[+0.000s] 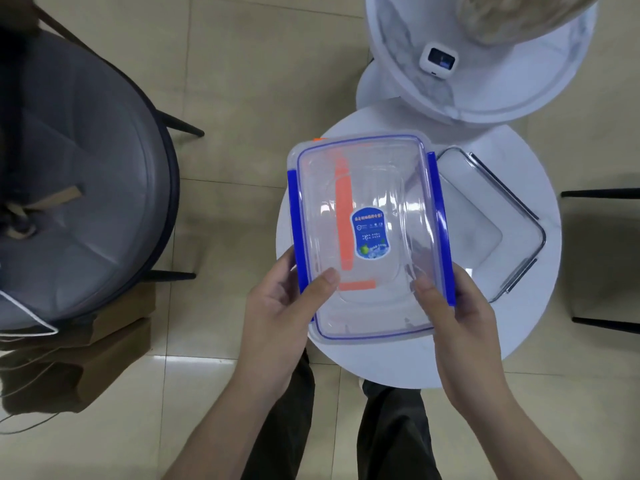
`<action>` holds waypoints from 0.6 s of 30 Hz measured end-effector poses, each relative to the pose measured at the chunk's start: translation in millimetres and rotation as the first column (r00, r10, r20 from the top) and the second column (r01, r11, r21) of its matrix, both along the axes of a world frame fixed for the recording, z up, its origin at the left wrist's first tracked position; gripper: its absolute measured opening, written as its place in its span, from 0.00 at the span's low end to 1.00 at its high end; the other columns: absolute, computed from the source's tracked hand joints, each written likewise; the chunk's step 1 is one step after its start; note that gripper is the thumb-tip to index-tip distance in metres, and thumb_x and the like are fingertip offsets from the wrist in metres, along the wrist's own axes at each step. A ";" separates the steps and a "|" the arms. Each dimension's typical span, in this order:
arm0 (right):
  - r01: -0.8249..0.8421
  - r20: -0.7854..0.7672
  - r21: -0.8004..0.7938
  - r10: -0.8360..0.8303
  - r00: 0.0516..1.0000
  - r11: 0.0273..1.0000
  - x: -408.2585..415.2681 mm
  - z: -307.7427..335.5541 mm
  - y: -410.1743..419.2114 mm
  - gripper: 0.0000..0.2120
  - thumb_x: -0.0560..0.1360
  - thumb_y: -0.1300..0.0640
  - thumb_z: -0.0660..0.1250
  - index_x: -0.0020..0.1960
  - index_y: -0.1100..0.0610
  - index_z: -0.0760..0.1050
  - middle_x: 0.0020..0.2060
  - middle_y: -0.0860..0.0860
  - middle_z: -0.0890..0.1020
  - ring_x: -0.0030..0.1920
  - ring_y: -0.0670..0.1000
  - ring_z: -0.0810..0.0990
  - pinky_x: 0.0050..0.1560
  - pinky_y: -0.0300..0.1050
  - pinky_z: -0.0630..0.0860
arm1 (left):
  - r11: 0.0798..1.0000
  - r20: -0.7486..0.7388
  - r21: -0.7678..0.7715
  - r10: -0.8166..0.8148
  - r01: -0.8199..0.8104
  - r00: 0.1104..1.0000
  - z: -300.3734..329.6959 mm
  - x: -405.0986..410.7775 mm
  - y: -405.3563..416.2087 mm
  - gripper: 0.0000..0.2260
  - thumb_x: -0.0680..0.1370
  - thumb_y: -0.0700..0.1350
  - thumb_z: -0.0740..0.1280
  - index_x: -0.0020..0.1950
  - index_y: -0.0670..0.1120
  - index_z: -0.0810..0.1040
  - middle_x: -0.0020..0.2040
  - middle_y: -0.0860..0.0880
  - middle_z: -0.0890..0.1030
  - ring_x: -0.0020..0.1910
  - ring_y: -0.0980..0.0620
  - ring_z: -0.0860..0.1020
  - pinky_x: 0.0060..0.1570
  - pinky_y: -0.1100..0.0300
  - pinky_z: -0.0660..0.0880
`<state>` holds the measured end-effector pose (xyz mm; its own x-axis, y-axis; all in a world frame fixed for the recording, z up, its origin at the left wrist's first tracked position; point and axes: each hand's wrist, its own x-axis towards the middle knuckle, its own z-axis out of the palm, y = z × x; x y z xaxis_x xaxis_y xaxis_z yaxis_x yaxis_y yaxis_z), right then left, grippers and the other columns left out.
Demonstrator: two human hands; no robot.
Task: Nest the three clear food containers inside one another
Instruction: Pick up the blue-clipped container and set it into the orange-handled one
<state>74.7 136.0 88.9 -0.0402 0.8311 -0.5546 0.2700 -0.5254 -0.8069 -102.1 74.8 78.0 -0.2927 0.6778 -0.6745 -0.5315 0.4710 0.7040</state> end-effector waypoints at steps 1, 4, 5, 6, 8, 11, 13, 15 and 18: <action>-0.006 0.005 -0.002 0.006 1.000 1.000 -2.8 -1.0 2.4 0.13 0.77 0.51 0.68 0.60 0.48 0.79 0.49 0.39 0.86 0.52 0.40 0.83 0.47 0.30 0.78 | 1.000 -0.016 0.003 0.006 -0.006 1.000 -1.6 -1.6 2.1 0.20 0.71 0.47 0.72 0.63 0.49 0.80 0.55 0.50 0.88 0.55 0.50 0.86 0.48 0.60 0.84; -0.017 0.008 -0.007 0.017 1.000 1.000 -8.1 -4.3 8.4 0.10 0.79 0.56 0.67 0.58 0.47 0.79 0.46 0.36 0.86 0.49 0.37 0.83 0.45 0.28 0.77 | 0.999 -0.033 0.011 0.035 -0.035 0.999 -4.8 -5.9 8.7 0.19 0.73 0.44 0.71 0.64 0.47 0.81 0.55 0.50 0.88 0.54 0.51 0.87 0.47 0.62 0.83; -0.013 0.006 -0.007 0.013 1.000 1.000 -9.5 -5.4 10.0 0.10 0.79 0.56 0.67 0.59 0.48 0.79 0.47 0.36 0.86 0.49 0.36 0.83 0.45 0.28 0.76 | 0.999 -0.036 0.012 0.041 -0.041 0.999 -5.8 -6.9 10.2 0.19 0.74 0.44 0.71 0.65 0.46 0.80 0.55 0.50 0.88 0.54 0.51 0.87 0.47 0.62 0.83; -0.011 0.005 -0.005 0.011 1.000 1.000 -10.4 -6.6 11.3 0.11 0.79 0.56 0.67 0.60 0.49 0.79 0.48 0.38 0.86 0.49 0.36 0.83 0.45 0.27 0.76 | 0.999 -0.039 0.010 0.042 -0.042 0.998 -6.5 -7.9 11.1 0.19 0.74 0.43 0.71 0.66 0.45 0.80 0.56 0.50 0.88 0.54 0.50 0.87 0.47 0.61 0.83; -0.009 -0.004 -0.002 0.009 1.000 1.000 -12.0 -9.1 13.3 0.13 0.78 0.54 0.67 0.62 0.52 0.79 0.50 0.40 0.86 0.50 0.37 0.83 0.44 0.27 0.77 | 0.999 -0.049 0.005 0.041 -0.041 0.998 -7.9 -9.4 12.7 0.19 0.75 0.42 0.71 0.66 0.46 0.80 0.56 0.50 0.88 0.55 0.50 0.86 0.47 0.61 0.83; -0.025 0.000 -0.002 0.025 1.000 1.000 -14.5 -12.9 17.3 0.13 0.78 0.54 0.67 0.62 0.52 0.78 0.49 0.38 0.86 0.50 0.37 0.83 0.45 0.29 0.77 | 0.999 -0.070 -0.006 0.042 -0.043 0.997 -10.2 -10.4 16.0 0.19 0.76 0.43 0.71 0.66 0.47 0.80 0.57 0.50 0.88 0.56 0.50 0.86 0.47 0.60 0.84; -0.036 0.003 -0.002 0.036 0.999 0.999 -15.6 -15.8 20.3 0.12 0.78 0.54 0.66 0.61 0.50 0.78 0.48 0.36 0.85 0.50 0.37 0.83 0.44 0.28 0.77 | 0.999 -0.069 -0.010 0.052 -0.053 0.996 -12.2 -10.5 19.0 0.18 0.76 0.42 0.70 0.67 0.47 0.80 0.57 0.49 0.87 0.55 0.50 0.86 0.47 0.60 0.84; -0.035 -0.002 -0.005 0.035 0.999 0.999 -17.3 -19.8 23.3 0.13 0.78 0.52 0.66 0.61 0.51 0.78 0.49 0.38 0.86 0.50 0.38 0.83 0.45 0.29 0.77 | 0.998 -0.082 -0.015 0.052 -0.054 0.995 -15.2 -11.3 22.0 0.18 0.77 0.42 0.70 0.67 0.47 0.80 0.57 0.50 0.87 0.55 0.51 0.86 0.47 0.60 0.84; -0.028 -0.019 -0.028 0.027 0.999 0.999 -22.0 -26.1 26.6 0.14 0.78 0.51 0.66 0.62 0.52 0.77 0.50 0.42 0.86 0.51 0.40 0.84 0.45 0.32 0.79 | 0.999 -0.120 -0.018 0.046 -0.048 0.992 -19.7 -14.3 26.1 0.16 0.79 0.41 0.69 0.67 0.47 0.79 0.58 0.50 0.87 0.55 0.51 0.86 0.46 0.61 0.84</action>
